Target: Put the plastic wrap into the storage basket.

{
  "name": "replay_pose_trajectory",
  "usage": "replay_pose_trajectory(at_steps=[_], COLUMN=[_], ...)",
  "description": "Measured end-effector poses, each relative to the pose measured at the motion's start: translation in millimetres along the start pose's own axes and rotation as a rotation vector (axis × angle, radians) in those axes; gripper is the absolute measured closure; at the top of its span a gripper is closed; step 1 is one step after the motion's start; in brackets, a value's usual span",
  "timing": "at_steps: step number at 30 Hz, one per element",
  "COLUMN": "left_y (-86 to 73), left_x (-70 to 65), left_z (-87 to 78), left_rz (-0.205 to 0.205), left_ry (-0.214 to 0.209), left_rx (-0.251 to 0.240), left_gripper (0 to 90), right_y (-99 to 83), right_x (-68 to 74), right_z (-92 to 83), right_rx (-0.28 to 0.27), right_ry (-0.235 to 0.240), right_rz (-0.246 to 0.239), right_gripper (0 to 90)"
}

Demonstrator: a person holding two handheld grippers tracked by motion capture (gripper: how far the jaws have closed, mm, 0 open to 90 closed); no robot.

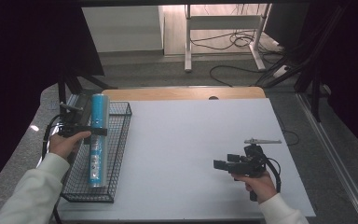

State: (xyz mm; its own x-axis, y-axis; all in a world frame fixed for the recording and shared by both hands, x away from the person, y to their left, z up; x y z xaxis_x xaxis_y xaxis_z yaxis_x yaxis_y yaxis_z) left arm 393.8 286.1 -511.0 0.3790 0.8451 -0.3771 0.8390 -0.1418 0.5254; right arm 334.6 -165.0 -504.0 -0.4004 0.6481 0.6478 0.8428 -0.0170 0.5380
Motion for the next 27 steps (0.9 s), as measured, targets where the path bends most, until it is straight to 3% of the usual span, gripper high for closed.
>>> replay_pose_trajectory(at_steps=[6,8,11,14,18,27], left_y=[0.1,1.4,2.3,4.3,5.1,2.5], left_x=[7.4,7.1,5.4,3.7,4.2,15.1], left_z=[11.9,16.0,19.6,31.3,41.8,60.6], left_rz=[-0.050,-0.050,-0.043,-0.033,-0.035,-0.092], left_ry=[0.013,0.051,0.067,0.110,0.121,0.123], left_rx=[-0.020,-0.010,-0.001,0.025,0.043,0.064], left_gripper=[31.9,31.9,31.8,31.8,31.8,31.6], right_y=[-0.4,-0.1,0.2,-0.1,-0.5,0.1], right_x=[-1.8,-2.1,-2.4,-3.2,-3.8,-8.0], right_z=[0.9,0.7,1.0,1.9,1.4,0.3], right_rx=[0.001,0.000,-0.002,-0.001,0.000,-0.005], right_ry=[-0.003,-0.005,-0.005,-0.009,-0.008,-0.015], right_rz=[0.005,0.008,0.009,0.010,0.014,0.022], right_gripper=[10.5,10.6,10.6,10.6,10.7,10.8])
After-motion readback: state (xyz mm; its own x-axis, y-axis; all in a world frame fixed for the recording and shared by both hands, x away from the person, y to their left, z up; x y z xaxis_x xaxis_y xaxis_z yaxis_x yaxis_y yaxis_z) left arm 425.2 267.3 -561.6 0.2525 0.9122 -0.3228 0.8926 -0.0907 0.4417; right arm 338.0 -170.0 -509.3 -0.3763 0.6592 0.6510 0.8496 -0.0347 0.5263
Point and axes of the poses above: each handheld gripper's, and its own axes: z roughly forward along the jaws, y roughly out of its top, x roughly to its left, the point moved 9 cm from there along z, roughly forward along the jaws, and after that the axes turned 11 degrees about z, right-handed, at the moved point
